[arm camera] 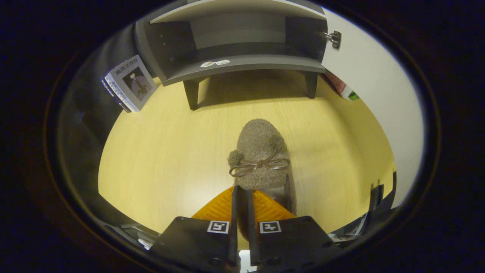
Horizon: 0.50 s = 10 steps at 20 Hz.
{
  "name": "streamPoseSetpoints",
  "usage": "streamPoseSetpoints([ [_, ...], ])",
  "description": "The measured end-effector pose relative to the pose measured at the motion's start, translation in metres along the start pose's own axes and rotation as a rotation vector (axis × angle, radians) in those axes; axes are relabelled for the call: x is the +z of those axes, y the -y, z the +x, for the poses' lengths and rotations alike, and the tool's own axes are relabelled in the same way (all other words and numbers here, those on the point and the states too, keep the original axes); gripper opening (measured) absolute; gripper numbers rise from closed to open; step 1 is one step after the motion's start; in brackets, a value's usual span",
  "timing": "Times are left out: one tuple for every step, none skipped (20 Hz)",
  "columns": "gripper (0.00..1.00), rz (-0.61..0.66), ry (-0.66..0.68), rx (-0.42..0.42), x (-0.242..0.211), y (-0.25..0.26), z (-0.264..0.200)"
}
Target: Open the shoe cabinet door, grab the shoes and put them into the shoe cabinet, then close the shoe cabinet door.
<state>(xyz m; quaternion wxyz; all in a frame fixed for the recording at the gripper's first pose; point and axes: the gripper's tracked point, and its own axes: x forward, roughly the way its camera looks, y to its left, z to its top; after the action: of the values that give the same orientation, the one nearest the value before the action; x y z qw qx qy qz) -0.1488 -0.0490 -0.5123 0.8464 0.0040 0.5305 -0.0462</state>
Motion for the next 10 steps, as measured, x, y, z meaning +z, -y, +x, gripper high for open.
streamPoseSetpoints([
  [0.15, 0.002, -0.002, -0.002, -0.001, 0.0, 0.001],
  [0.17, 0.004, -0.005, 0.003, -0.001, -0.001, 0.002],
  [0.19, 0.004, -0.012, 0.007, -0.003, -0.002, 0.003],
  [0.21, 0.001, -0.024, 0.002, -0.005, -0.003, 0.003],
  [0.21, 0.0, -0.031, -0.006, -0.008, -0.003, 0.005],
  [0.21, 0.001, -0.038, -0.012, -0.01, -0.002, 0.008],
  [0.21, 0.006, -0.047, -0.018, -0.013, -0.002, 0.011],
  [0.21, 0.011, -0.054, -0.024, -0.016, 0.0, 0.014],
  [0.21, 0.013, -0.06, -0.028, -0.017, 0.0, 0.018],
  [0.21, 0.01, -0.063, -0.033, -0.017, 0.0, 0.022],
])
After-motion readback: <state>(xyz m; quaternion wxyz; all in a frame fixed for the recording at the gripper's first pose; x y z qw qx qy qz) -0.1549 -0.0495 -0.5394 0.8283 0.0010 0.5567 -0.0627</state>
